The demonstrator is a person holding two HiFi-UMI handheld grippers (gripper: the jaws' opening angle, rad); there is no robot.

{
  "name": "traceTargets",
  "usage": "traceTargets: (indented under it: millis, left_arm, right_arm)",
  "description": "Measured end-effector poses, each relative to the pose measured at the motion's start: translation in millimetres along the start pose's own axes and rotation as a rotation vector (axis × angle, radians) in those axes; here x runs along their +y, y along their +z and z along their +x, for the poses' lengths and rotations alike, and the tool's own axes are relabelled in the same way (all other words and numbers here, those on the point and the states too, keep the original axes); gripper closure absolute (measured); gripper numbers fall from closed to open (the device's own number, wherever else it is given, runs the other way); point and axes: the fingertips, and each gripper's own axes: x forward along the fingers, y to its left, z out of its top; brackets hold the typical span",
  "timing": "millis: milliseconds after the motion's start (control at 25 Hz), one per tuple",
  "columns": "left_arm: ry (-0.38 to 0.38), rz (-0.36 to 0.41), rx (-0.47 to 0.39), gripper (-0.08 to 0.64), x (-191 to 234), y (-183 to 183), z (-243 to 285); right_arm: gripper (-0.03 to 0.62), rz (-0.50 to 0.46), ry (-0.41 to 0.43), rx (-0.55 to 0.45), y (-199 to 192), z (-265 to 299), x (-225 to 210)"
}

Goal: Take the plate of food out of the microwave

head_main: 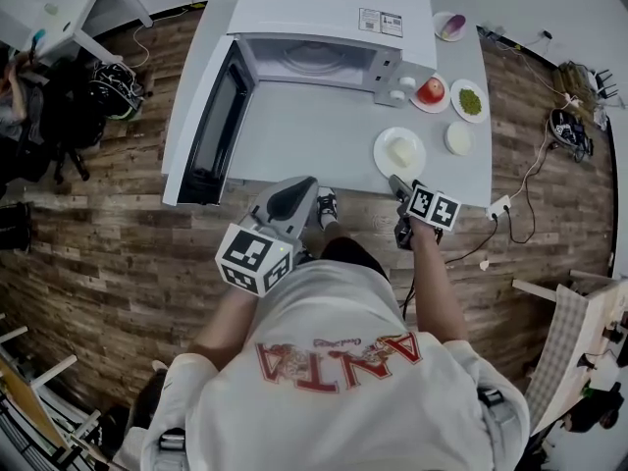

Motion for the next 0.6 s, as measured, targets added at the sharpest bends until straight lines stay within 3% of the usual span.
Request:
traceTargets:
  millis: [120,280,360,600]
  left_arm:
    - [-0.002,0.006,-0.015,0.551,1.2,6.8,5.8]
    - [0.004,0.023,-0.043,0.551,4.8,19.5,12.1]
    - [0.012,0.028,-0.062,0.551,7.4,27.8,13.6]
    - [0.048,0.061,-0.128,0.551,18.4,57.0,9.6]
  right_arm:
    - [0.332,-0.050,0.040,-0.068,21.7,-19.7,15.0]
    - [0.513,-0.110,0.097,-0.200,59.5,-51.1,40.7]
    - [0.570,-0.122,0.135,-0.273,78.6,-67.6,55.9]
    - [0.589,-0.215,0.328,-0.489,134.0,-119.8,128.7]
